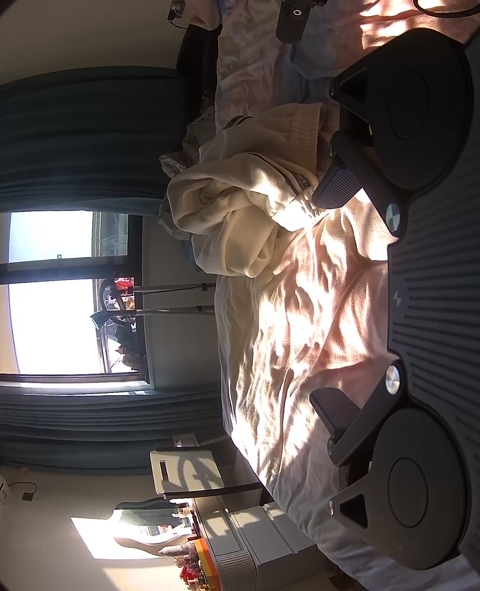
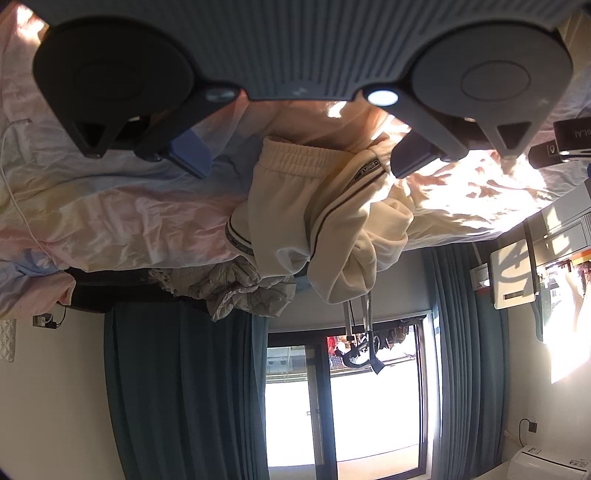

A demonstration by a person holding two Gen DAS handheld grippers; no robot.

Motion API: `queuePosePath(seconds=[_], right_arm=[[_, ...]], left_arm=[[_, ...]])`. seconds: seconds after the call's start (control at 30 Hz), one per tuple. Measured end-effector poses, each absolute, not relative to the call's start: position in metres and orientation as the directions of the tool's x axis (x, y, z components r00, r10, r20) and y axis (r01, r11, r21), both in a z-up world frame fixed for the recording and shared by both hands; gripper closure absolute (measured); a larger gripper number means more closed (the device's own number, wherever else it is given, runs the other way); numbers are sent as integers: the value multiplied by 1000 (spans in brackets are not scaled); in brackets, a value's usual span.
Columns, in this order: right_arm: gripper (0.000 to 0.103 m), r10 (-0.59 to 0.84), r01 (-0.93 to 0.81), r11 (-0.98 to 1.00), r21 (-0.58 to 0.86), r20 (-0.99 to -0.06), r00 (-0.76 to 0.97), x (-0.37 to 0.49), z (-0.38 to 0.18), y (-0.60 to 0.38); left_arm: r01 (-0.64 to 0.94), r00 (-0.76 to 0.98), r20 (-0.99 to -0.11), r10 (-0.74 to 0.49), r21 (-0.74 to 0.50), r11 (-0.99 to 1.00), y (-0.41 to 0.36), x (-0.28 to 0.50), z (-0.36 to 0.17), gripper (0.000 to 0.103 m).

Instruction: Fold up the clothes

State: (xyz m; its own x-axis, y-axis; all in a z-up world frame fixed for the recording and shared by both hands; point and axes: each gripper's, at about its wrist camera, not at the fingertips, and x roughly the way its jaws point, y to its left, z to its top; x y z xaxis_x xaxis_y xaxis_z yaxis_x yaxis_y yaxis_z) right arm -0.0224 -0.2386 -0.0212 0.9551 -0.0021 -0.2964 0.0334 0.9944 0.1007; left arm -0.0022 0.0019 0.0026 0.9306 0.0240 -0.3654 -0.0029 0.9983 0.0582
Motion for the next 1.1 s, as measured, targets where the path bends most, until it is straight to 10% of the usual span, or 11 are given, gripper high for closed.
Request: queuePosePath(seconds=[1.1], right_arm=[[0, -57, 96, 980, 174, -220, 974, 17, 1, -267]], left_arm=[[145, 928, -357, -103, 93, 985, -21, 15, 2, 0]])
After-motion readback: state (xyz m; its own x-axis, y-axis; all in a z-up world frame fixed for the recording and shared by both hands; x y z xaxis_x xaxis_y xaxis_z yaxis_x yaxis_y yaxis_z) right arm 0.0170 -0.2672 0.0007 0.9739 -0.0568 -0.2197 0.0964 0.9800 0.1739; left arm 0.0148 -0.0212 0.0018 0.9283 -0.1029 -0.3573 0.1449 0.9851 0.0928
